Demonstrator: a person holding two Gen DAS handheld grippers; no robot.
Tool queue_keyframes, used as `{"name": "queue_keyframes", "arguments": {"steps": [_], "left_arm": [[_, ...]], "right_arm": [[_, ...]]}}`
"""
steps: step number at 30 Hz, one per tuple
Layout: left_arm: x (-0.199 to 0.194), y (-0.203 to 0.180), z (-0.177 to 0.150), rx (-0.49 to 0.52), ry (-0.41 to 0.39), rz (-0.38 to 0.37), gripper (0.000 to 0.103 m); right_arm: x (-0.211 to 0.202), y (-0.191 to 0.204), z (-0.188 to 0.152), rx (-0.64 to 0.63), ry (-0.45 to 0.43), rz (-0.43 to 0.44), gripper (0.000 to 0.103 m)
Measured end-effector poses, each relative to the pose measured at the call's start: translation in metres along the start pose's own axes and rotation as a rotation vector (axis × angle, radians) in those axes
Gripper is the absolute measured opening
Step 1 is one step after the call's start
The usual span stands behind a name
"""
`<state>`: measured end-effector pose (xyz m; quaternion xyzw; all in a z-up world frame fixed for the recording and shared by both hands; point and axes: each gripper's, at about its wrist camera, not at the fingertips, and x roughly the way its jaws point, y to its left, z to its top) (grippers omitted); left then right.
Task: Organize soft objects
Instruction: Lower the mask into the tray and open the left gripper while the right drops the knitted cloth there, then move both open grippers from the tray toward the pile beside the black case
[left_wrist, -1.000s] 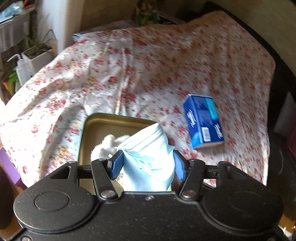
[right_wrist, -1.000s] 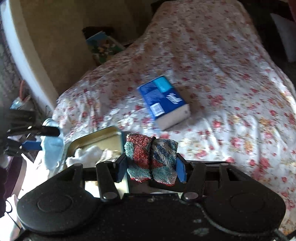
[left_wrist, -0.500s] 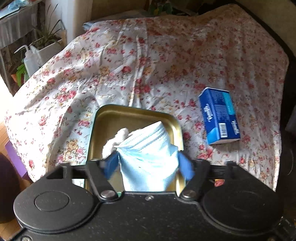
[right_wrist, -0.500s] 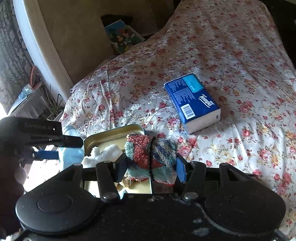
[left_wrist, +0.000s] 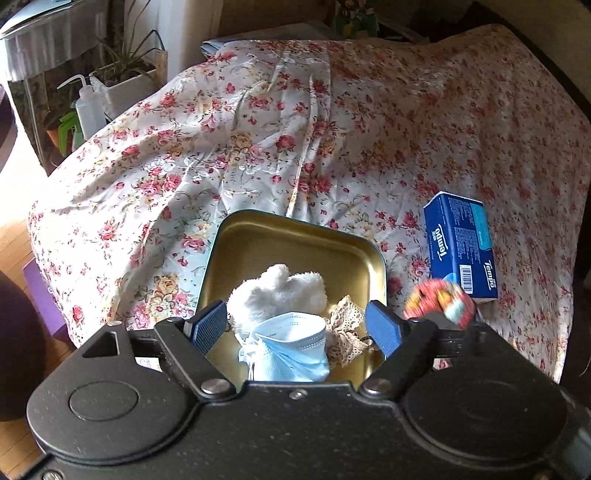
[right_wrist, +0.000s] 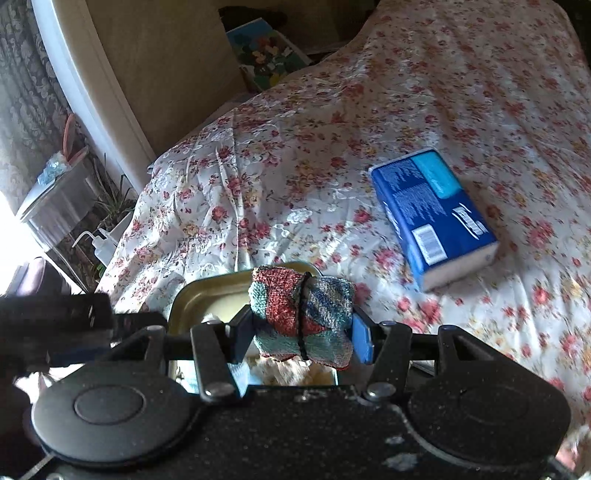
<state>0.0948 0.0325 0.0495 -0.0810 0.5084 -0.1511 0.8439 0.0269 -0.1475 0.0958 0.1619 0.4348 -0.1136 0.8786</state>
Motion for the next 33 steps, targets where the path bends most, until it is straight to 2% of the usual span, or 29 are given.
{"name": "queue_keyframes", "arguments": {"steps": [7, 13, 26, 33], "left_arm": [[-0.008, 0.012, 0.006, -0.058, -0.033, 0.022, 0.078], [-0.011, 0.018, 0.008, -0.079, -0.039, 0.014, 0.078], [-0.011, 0.005, 0.002, -0.030, -0.033, 0.008, 0.078], [-0.011, -0.010, -0.006, 0.036, -0.027, -0.006, 0.078]], "right_arm": [[0.029, 0.019, 0.026, -0.017, -0.008, -0.006, 0.058], [0.035, 0.019, 0.030, 0.000, -0.016, -0.012, 0.059], [0.004, -0.010, 0.006, 0.028, -0.021, -0.050, 0.059], [-0.023, -0.032, -0.013, 0.043, -0.042, -0.097, 0.061]]}}
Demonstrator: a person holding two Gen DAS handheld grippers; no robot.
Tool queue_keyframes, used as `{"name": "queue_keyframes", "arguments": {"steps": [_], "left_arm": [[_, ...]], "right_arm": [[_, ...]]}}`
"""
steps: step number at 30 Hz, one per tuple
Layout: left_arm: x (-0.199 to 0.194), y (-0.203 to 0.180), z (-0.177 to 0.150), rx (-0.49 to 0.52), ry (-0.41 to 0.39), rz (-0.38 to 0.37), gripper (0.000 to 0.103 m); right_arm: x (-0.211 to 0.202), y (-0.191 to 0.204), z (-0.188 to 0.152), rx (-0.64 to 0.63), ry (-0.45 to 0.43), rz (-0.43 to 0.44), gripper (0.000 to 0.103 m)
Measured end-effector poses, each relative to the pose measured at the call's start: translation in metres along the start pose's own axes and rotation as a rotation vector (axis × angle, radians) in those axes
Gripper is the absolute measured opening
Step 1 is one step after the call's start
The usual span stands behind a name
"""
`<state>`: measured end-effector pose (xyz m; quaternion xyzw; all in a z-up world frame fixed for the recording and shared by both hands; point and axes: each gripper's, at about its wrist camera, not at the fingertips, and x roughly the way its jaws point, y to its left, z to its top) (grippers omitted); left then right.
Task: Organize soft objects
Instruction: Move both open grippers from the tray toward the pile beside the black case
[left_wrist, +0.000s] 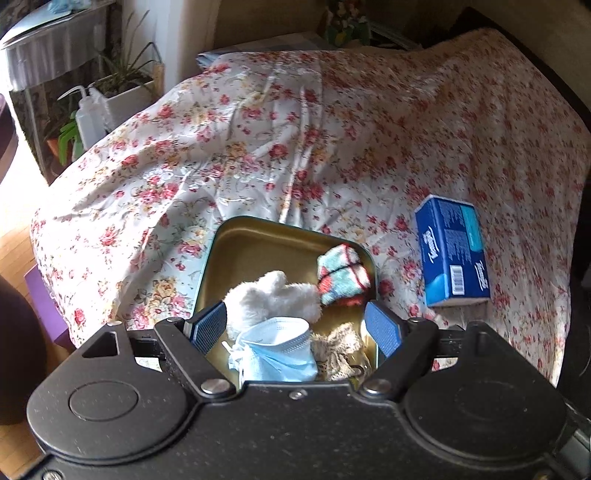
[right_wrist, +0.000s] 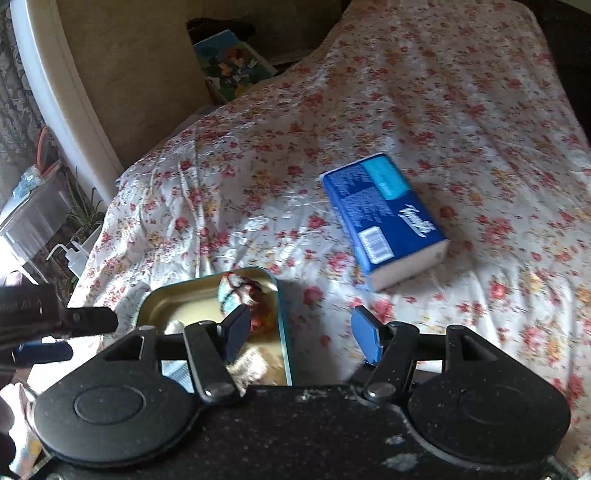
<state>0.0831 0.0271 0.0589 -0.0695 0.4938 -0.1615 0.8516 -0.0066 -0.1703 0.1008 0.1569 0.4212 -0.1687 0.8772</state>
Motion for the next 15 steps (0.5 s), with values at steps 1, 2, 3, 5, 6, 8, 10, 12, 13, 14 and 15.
{"name": "queue_keyframes", "arguments": {"steps": [1, 2, 3, 5, 6, 8, 10, 12, 13, 14, 15], "left_arm": [[0.000, -0.003, -0.002, 0.014, 0.002, -0.003, 0.078], [0.000, -0.005, -0.003, 0.025, 0.003, -0.006, 0.078], [0.000, -0.008, -0.005, 0.036, 0.004, -0.008, 0.078], [0.000, -0.013, -0.009, 0.058, 0.009, -0.013, 0.078], [0.000, -0.016, -0.010, 0.068, 0.014, -0.019, 0.078], [0.000, -0.020, -0.014, 0.085, 0.022, -0.031, 0.078], [0.001, -0.025, -0.018, 0.102, 0.031, -0.044, 0.078], [0.001, -0.029, -0.021, 0.120, 0.041, -0.055, 0.078], [0.001, -0.032, -0.023, 0.131, 0.048, -0.063, 0.078], [0.002, -0.034, -0.026, 0.142, 0.054, -0.069, 0.078], [0.002, -0.037, -0.027, 0.152, 0.059, -0.073, 0.078]], "right_arm": [[-0.004, -0.004, -0.003, 0.005, -0.005, -0.007, 0.062], [-0.009, -0.009, -0.006, 0.011, -0.011, -0.014, 0.062], [-0.013, -0.014, -0.009, 0.015, -0.014, -0.020, 0.062], [-0.021, -0.025, -0.015, 0.029, -0.022, -0.036, 0.063], [-0.025, -0.031, -0.018, 0.037, -0.026, -0.045, 0.063], [-0.033, -0.043, -0.025, 0.053, -0.032, -0.066, 0.064], [-0.040, -0.056, -0.033, 0.071, -0.035, -0.091, 0.064], [-0.047, -0.069, -0.041, 0.091, -0.038, -0.116, 0.064], [-0.049, -0.076, -0.044, 0.102, -0.037, -0.129, 0.064], [-0.052, -0.083, -0.048, 0.113, -0.036, -0.141, 0.064], [-0.053, -0.089, -0.052, 0.126, -0.035, -0.153, 0.064]]}}
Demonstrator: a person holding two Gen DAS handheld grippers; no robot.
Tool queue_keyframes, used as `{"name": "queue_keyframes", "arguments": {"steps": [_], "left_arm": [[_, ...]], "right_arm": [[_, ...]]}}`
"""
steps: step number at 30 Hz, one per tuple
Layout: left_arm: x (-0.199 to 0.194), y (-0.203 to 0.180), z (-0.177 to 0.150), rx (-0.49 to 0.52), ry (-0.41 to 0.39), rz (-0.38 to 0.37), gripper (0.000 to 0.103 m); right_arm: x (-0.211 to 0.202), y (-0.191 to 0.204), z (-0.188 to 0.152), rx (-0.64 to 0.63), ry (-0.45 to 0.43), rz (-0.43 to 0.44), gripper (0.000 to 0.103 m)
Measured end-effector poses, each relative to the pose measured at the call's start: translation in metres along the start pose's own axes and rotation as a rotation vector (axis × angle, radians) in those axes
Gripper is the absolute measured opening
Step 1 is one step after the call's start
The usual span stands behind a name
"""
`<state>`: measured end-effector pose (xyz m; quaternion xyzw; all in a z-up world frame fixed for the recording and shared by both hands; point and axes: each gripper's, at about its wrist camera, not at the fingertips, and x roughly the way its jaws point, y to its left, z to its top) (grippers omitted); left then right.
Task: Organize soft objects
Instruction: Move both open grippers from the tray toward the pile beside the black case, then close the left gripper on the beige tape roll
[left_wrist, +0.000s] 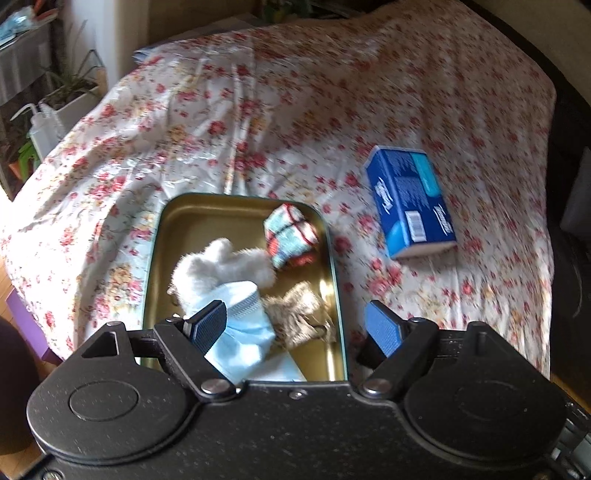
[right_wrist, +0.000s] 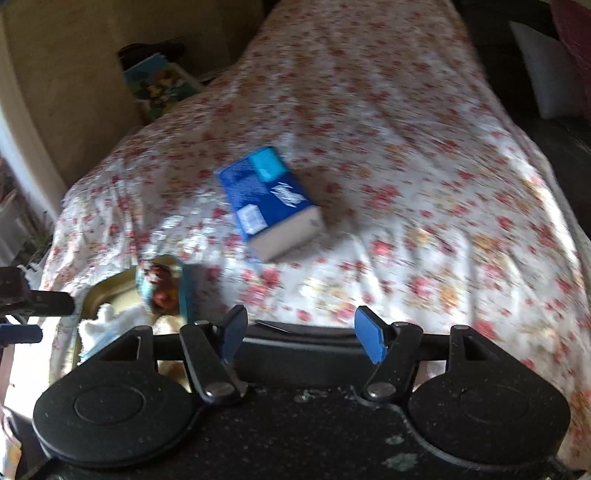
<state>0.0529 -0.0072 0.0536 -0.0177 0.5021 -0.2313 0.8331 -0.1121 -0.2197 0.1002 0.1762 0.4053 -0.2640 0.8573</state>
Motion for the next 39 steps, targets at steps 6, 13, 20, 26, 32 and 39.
{"name": "queue_keyframes", "arguments": {"steps": [6, 13, 20, 26, 32, 39], "left_arm": [[0.008, -0.020, -0.014, 0.069, 0.045, -0.024, 0.078], [0.019, -0.048, -0.031, 0.162, 0.095, -0.046, 0.078], [0.033, -0.072, -0.046, 0.240, 0.150, -0.055, 0.078], [0.042, -0.088, -0.054, 0.280, 0.182, -0.065, 0.078], [0.050, -0.096, -0.058, 0.296, 0.207, -0.078, 0.078], [0.066, -0.104, -0.060, 0.297, 0.238, -0.074, 0.078]], "right_arm": [[-0.002, -0.040, -0.016, 0.061, 0.016, -0.073, 0.065], [-0.005, -0.070, -0.026, 0.090, 0.035, -0.115, 0.067], [-0.002, -0.091, -0.033, 0.143, 0.071, -0.116, 0.069], [0.017, -0.094, -0.028, 0.147, 0.124, -0.140, 0.070], [0.034, -0.097, -0.025, 0.167, 0.157, -0.129, 0.071], [0.035, -0.098, -0.024, 0.177, 0.137, -0.107, 0.071]]}}
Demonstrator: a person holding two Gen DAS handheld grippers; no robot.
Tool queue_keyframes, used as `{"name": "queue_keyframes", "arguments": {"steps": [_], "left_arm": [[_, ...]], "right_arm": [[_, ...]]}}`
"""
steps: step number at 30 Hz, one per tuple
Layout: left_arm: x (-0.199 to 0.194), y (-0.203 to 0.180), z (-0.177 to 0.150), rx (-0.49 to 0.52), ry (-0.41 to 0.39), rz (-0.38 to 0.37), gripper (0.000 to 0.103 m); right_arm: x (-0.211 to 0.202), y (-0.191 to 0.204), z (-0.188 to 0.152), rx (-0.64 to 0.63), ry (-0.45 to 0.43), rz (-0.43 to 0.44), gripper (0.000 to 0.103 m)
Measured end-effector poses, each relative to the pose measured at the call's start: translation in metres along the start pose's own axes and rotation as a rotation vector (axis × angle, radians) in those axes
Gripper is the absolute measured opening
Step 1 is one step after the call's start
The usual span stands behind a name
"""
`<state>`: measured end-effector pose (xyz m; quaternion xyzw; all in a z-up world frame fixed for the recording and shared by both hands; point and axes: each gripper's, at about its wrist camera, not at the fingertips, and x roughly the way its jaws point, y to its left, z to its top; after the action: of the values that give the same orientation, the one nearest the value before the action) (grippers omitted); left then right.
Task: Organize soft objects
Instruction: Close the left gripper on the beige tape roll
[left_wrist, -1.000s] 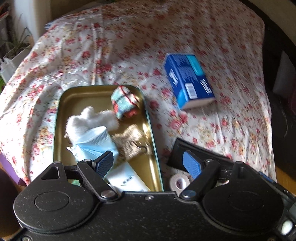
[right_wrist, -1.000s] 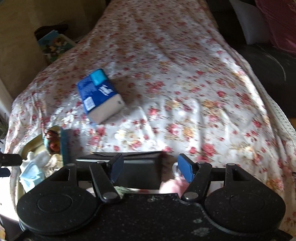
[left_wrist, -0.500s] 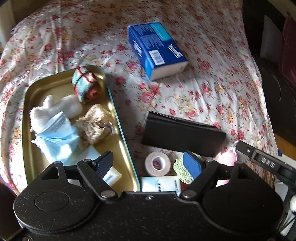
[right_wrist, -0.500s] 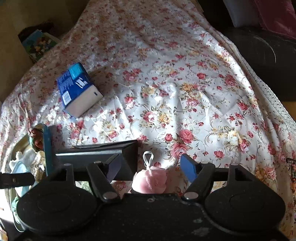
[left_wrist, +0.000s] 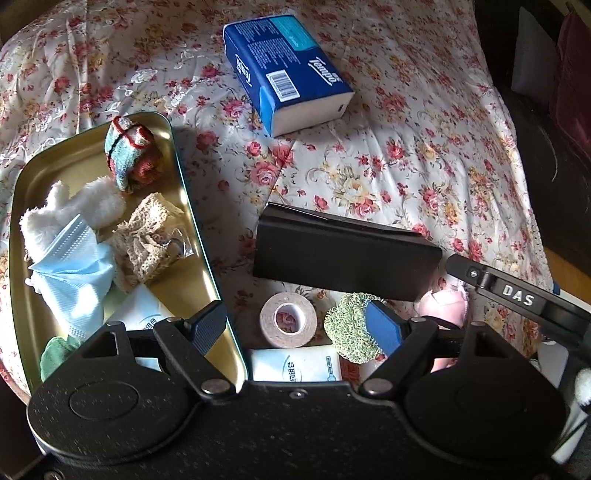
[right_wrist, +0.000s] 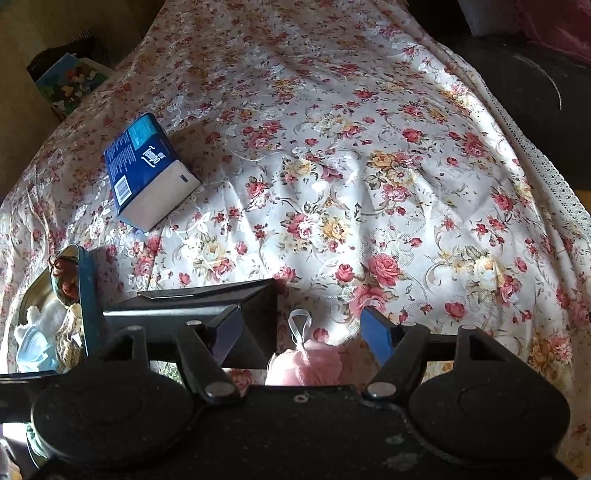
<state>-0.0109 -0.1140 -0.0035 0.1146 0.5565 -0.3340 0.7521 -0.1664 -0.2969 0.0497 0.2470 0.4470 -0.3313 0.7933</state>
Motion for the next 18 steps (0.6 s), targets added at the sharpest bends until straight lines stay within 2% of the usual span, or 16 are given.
{"name": "queue_keyframes", "arguments": {"steps": [8, 10, 18], "left_arm": [[0.021, -0.016, 0.002, 0.056, 0.012, 0.059, 0.076], [0.027, -0.020, 0.003, 0.078, 0.011, 0.085, 0.070], [0.049, -0.020, 0.007, 0.084, 0.059, 0.124, 0.062]], "right_arm": [[0.002, -0.006, -0.001, 0.017, 0.007, 0.047, 0.075], [0.003, -0.007, -0.002, 0.022, 0.010, 0.057, 0.076], [0.004, -0.009, -0.003, 0.036, 0.016, 0.089, 0.080]]}}
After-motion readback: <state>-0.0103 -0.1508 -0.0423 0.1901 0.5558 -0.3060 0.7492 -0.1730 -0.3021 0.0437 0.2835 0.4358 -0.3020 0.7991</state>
